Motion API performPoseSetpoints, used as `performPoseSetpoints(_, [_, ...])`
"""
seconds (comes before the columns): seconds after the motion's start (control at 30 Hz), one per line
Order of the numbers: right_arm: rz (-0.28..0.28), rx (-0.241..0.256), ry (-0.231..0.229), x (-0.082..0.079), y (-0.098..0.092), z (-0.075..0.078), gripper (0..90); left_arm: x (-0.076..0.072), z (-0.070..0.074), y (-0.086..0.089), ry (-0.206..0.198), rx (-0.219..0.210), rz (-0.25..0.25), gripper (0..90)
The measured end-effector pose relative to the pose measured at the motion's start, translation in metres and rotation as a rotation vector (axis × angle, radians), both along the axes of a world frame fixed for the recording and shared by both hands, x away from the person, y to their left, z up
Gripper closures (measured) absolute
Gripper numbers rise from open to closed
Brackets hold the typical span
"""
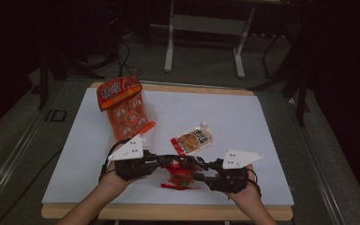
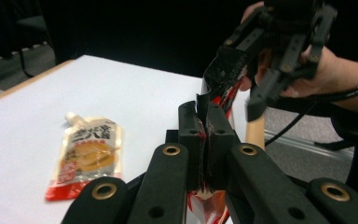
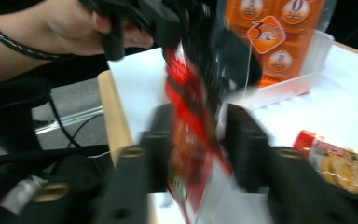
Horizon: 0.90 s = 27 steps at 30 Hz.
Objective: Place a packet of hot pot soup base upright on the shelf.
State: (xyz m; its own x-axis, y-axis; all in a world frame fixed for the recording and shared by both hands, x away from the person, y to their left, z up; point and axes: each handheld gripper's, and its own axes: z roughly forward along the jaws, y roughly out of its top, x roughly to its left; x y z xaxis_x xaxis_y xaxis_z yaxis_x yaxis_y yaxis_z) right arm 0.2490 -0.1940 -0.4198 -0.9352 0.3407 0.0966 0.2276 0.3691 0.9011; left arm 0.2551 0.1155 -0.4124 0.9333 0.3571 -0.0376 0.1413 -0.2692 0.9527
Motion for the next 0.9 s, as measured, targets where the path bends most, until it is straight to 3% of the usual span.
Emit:
performPoseSetpoints(0.07, [-0.018,-0.008,-0.011,0.000,-0.001,-0.001,52.1,0.002,0.006,0.008,-0.011,-0.015,0.021,88.5])
performPoseSetpoints(0.3, [-0.055,0.039,0.005,0.004,-0.008,-0.001,24.7,0.009,0.025,0.033,-0.077,-0.024,0.091,88.3])
performPoseSetpoints(0.4, [-0.056,0.090,0.005,0.008,-0.015,-0.002,12.9,0.012,0.031,0.045,-0.101,-0.029,0.116,88.3])
performPoseSetpoints(0.5, [-0.076,0.102,0.006,0.010,-0.018,-0.003,14.1,0.018,0.036,0.059,-0.125,-0.041,0.146,88.2])
performPoseSetpoints(0.53, [-0.089,0.125,0.029,0.012,-0.021,-0.003,14.1,0.020,0.038,0.063,-0.133,-0.039,0.154,88.2])
performPoseSetpoints(0.63, [-0.102,0.132,0.020,0.013,-0.023,-0.004,14.2,0.026,0.039,0.075,-0.146,-0.034,0.166,88.2])
performPoseSetpoints(0.9, [-0.109,0.120,0.011,0.015,-0.024,-0.007,15.7,0.035,0.025,0.101,-0.157,-0.025,0.206,88.1])
